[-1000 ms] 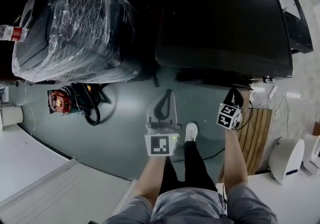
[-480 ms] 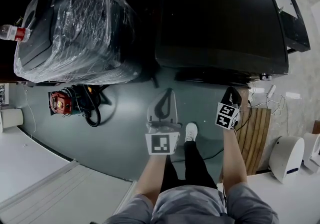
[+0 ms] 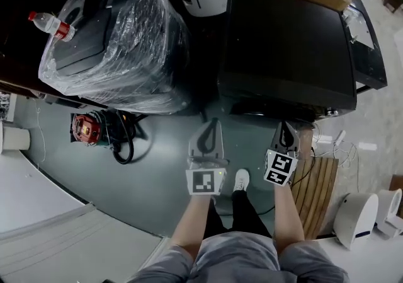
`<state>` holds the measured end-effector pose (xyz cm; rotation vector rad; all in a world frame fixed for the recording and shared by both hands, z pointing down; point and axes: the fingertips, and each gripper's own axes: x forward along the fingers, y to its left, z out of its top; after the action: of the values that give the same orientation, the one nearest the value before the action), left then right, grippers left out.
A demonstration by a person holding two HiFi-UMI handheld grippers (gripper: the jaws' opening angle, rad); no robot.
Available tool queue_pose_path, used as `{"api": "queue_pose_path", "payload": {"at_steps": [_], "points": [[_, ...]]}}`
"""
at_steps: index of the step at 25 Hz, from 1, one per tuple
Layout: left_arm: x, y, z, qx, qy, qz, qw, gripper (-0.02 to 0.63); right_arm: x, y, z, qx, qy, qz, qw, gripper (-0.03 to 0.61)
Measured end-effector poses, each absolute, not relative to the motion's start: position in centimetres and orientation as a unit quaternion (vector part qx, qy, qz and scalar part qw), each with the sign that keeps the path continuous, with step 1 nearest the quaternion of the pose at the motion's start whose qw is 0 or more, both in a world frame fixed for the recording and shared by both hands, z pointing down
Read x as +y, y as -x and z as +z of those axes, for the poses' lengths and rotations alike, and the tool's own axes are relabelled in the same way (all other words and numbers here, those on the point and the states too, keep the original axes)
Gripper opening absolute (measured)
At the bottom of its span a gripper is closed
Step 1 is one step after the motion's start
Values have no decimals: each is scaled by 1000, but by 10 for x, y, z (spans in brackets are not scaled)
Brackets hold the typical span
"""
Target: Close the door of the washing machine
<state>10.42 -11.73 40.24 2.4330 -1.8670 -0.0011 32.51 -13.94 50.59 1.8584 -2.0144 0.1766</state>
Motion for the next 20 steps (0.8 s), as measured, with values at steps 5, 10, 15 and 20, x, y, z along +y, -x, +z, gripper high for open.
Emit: {"api": "queue_pose_path", "payload": {"at_steps": [5, 10, 15, 20], "points": [[-103, -75, 378, -623, -781, -7, 35, -2, -131, -286, 437, -743, -651, 44, 145, 0], [-90, -48, 357, -635, -772, -2, 21, -2, -119, -249, 381, -767, -630, 18, 116, 0], [-82, -28, 332, -644, -765, -16, 16, -2, -110, -223, 333, -785, -613, -8, 90, 0], [-63, -12, 319, -647, -762, -11, 19, -2, -91, -200, 304, -801, -593, -16, 76, 0]]}}
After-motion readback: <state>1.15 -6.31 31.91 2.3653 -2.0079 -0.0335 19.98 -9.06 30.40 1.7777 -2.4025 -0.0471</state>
